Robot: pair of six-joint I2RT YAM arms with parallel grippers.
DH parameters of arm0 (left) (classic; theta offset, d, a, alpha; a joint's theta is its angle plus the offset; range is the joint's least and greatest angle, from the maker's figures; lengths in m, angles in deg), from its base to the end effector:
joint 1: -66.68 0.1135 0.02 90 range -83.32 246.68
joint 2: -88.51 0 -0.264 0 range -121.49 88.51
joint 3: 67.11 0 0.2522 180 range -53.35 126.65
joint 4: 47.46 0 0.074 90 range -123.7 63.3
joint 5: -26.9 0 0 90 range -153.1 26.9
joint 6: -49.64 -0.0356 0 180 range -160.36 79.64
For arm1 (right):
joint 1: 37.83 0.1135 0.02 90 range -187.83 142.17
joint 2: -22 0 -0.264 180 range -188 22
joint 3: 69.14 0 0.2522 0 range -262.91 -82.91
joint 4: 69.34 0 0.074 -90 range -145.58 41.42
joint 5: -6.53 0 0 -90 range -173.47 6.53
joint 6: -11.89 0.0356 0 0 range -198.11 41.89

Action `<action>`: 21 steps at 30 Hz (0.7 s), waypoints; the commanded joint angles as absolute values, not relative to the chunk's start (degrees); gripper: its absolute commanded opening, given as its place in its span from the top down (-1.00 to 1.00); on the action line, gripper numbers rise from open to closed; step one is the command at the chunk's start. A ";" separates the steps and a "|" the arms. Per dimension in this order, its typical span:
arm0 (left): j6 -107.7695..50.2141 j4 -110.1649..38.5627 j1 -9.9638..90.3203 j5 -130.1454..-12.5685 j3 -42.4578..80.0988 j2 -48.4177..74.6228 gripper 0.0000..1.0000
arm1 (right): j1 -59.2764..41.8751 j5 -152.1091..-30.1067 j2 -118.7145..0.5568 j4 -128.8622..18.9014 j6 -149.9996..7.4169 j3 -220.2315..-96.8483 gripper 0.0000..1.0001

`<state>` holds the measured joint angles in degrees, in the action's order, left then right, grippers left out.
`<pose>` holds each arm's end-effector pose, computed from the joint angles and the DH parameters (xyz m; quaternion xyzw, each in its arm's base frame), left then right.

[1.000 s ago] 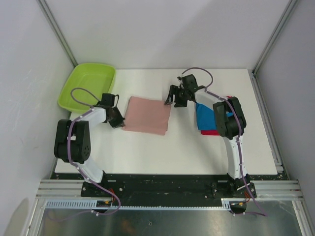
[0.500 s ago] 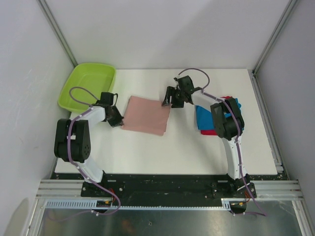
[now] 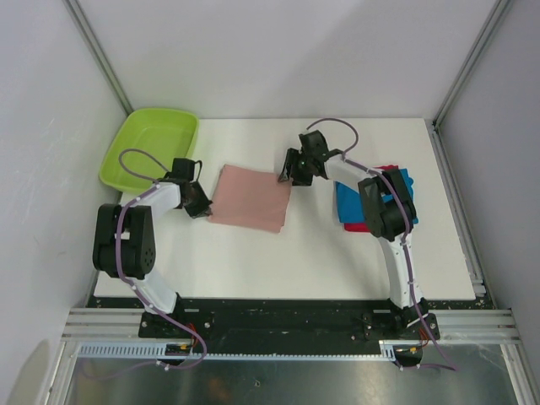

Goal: Fold and stack the t-shirts
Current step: Put the neatly folded tshirt into the corner of the board with both arms

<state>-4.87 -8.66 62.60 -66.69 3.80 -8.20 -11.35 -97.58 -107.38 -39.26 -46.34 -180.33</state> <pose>0.3239 -0.0253 0.1670 -0.2573 0.9405 -0.1031 0.1964 0.4431 0.2304 0.1578 -0.0009 0.9284 0.2723 0.2529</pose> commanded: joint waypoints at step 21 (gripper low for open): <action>-7.73 -8.26 63.33 -73.88 3.05 -2.72 1.00 | -4.42 -73.49 -109.21 -21.76 -44.22 -193.57 1.00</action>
